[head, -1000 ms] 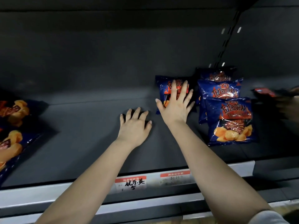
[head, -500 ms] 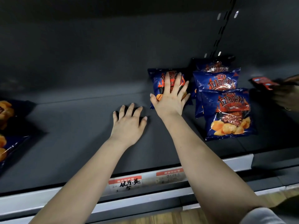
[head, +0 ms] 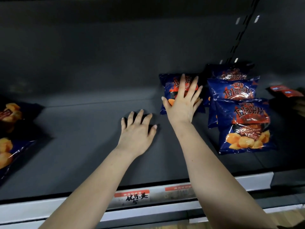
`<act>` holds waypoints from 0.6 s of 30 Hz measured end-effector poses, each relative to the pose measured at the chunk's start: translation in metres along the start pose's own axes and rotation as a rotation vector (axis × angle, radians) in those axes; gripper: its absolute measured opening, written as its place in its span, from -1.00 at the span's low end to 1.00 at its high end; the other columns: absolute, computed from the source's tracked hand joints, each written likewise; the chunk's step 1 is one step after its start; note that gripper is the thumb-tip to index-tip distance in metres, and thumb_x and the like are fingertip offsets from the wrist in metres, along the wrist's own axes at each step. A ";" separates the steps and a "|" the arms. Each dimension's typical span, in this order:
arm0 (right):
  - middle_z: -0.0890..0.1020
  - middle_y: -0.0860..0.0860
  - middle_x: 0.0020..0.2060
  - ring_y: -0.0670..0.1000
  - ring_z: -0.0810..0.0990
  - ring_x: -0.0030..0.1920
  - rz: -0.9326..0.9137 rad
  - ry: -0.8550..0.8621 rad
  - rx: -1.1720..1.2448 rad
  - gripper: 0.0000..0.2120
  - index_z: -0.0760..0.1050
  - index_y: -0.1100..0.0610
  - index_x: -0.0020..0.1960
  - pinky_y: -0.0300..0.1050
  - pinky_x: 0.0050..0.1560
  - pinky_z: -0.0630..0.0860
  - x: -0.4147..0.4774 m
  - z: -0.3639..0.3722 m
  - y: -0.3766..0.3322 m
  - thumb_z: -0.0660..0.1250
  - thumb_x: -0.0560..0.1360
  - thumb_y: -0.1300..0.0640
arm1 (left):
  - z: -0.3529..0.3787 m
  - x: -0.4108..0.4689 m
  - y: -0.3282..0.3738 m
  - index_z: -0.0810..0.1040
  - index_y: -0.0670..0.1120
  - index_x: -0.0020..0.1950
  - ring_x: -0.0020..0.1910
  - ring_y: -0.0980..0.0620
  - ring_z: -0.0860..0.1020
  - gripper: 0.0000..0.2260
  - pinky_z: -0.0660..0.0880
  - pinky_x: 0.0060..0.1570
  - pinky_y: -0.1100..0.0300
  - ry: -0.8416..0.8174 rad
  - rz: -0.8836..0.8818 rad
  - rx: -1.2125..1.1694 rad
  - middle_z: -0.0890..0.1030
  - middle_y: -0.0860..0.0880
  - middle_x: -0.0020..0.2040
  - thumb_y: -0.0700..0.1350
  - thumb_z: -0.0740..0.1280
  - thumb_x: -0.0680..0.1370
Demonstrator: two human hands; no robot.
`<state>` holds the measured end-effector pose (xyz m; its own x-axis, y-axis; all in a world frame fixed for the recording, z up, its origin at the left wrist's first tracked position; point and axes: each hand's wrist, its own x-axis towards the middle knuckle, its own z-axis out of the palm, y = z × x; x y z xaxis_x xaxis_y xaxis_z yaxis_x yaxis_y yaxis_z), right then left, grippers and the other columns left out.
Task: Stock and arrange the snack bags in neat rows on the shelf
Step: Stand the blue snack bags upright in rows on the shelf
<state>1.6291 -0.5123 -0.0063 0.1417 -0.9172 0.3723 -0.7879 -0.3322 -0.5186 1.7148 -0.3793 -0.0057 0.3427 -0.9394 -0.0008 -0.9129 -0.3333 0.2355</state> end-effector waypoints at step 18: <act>-0.22 0.12 0.54 0.27 -0.22 0.51 -0.005 -0.058 0.009 -0.05 -0.22 -0.05 0.55 0.41 0.39 -0.06 0.003 0.000 0.004 0.32 0.43 -0.25 | 0.000 0.001 -0.002 0.17 0.10 0.49 0.52 -0.08 -0.02 -0.57 -0.10 0.47 -0.16 0.040 -0.009 -0.010 0.09 0.01 0.54 0.13 -0.01 0.62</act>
<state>1.6260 -0.5163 -0.0071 0.1802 -0.9268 0.3295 -0.7819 -0.3382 -0.5236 1.7167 -0.3795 -0.0061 0.3594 -0.9325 0.0357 -0.9076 -0.3405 0.2455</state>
